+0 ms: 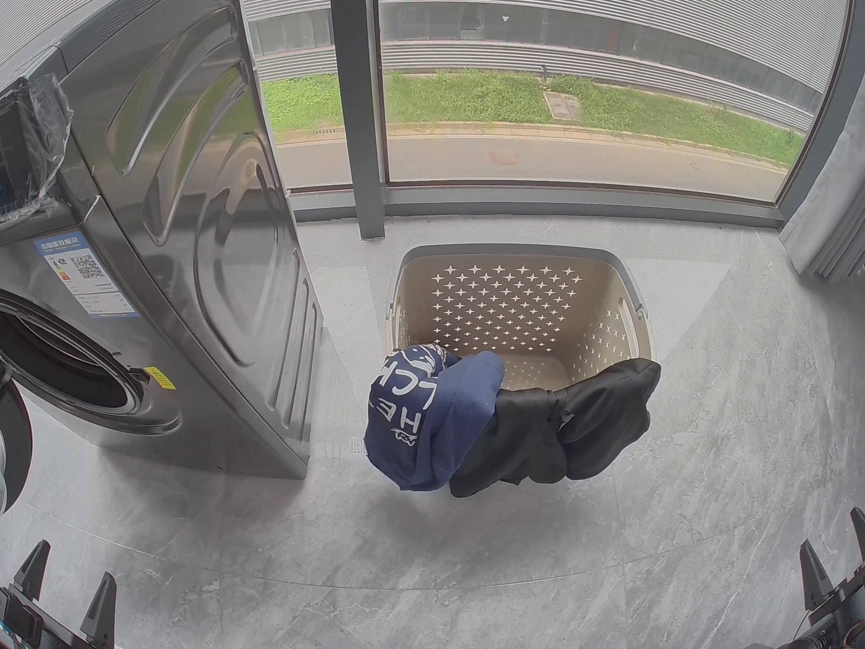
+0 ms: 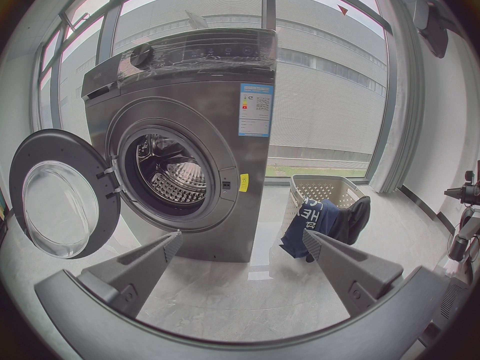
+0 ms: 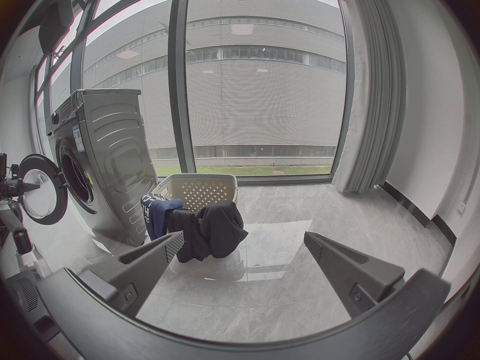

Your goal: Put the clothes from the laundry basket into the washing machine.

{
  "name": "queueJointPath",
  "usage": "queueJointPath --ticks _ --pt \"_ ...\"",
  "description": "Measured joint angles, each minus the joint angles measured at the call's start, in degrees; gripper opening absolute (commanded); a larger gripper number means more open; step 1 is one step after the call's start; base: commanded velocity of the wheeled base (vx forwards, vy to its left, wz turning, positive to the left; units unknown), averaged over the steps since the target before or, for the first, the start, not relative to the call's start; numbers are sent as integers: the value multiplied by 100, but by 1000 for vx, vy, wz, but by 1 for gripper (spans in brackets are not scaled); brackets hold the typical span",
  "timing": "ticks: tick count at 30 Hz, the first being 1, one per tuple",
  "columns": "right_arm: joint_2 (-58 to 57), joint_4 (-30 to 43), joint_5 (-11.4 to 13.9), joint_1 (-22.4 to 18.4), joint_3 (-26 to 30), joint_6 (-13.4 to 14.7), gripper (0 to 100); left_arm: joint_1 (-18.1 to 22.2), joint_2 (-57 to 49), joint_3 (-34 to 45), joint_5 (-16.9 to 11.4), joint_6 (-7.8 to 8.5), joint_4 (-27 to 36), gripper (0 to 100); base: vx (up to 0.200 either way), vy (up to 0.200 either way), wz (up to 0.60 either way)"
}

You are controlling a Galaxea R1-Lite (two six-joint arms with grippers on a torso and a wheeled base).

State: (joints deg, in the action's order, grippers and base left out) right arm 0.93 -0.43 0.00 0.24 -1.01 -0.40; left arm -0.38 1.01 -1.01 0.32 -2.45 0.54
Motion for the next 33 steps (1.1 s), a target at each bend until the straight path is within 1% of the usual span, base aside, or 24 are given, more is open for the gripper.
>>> queueJointPath --ticks 13,19,25,31,33 --pt "0 0 0 0 0 -2 100 5 0 0 11 0 0 100 0 0 0" --pt "0 2 0 0 0 5 100 0 0 0 11 0 0 100 200 0 0" --pt "0 2 -2 0 0 7 100 2 0 0 11 2 0 100 0 0 0" --pt "0 0 0 0 0 0 100 5 0 0 11 0 0 100 0 -200 0" --pt "0 0 0 -2 0 5 100 2 0 0 11 2 0 100 0 0 0"
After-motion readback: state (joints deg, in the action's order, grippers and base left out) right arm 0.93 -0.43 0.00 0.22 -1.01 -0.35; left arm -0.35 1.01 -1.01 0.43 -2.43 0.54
